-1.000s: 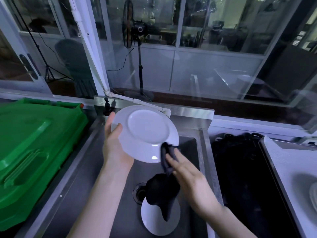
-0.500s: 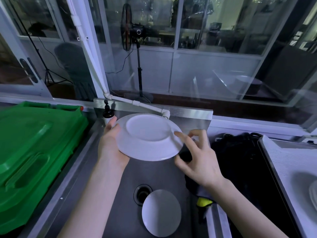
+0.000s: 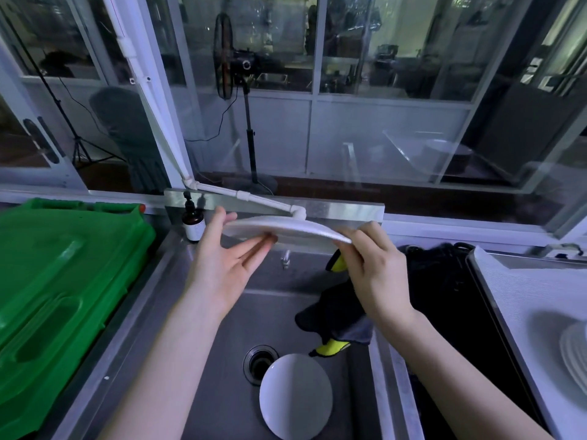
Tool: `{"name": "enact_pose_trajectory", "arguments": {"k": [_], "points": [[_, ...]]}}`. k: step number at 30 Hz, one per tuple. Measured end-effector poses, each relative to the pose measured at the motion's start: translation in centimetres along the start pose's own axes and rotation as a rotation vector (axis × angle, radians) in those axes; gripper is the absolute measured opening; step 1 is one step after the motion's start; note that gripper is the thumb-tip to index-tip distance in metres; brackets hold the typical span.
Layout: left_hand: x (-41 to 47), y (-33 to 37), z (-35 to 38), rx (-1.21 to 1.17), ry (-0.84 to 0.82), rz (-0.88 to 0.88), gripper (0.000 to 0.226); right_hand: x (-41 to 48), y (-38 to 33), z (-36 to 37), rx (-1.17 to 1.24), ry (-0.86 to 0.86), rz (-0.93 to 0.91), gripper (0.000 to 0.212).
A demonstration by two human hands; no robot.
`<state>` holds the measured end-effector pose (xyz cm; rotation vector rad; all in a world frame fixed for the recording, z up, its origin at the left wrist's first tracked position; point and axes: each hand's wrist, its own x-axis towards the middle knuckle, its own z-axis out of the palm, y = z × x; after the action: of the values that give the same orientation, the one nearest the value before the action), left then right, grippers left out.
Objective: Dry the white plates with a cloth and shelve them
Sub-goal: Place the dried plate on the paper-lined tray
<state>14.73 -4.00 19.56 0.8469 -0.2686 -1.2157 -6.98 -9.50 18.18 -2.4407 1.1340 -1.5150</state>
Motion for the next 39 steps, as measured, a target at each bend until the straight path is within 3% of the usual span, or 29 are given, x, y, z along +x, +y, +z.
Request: {"name": "enact_pose_trajectory", "arguments": {"k": [2, 3, 6, 8, 13, 18, 21, 30, 39], "points": [[0.1, 0.0, -0.4, 0.318, -0.102, -0.003, 0.058, 0.0, 0.9, -0.4, 0.102, 0.022, 0.122, 0.031], [0.2, -0.1, -0.8, 0.519, -0.122, 0.043, 0.051, 0.0, 1.4, -0.8, 0.137, 0.023, 0.183, 0.039], [1.2, -1.1, -1.4, 1.066, 0.009, 0.342, 0.006, -0.8, 3.1, -1.9, 0.201, -0.02, 0.393, 0.044], [1.3, -2.1, -1.1, 1.201, 0.064, 0.423, 0.01, -1.6, 4.1, -3.1, 0.337, -0.031, 0.599, 0.042], [0.9, -5.9, 2.1, 0.961, -0.081, 0.329, 0.034, -2.8, 5.7, -7.3, 0.609, 0.015, 0.921, 0.039], [0.0, -10.4, 7.4, 0.888, -0.149, 0.298, 0.035, -4.4, 7.9, -13.3, 0.488, 0.105, 0.946, 0.034], [-0.7, -13.7, 10.6, 0.88, -0.204, 0.26, 0.036, -5.6, 8.8, -17.8, 0.41, 0.152, 0.936, 0.009], [-3.6, -24.3, 20.7, 0.861, -0.359, 0.059, 0.025, -10.7, 13.6, -31.0, 0.293, 0.223, 0.969, 0.043], [-6.9, -35.5, 28.2, 0.846, -0.488, -0.115, 0.029, -16.9, 20.4, -40.0, 0.171, 0.259, 1.069, 0.057]]}}
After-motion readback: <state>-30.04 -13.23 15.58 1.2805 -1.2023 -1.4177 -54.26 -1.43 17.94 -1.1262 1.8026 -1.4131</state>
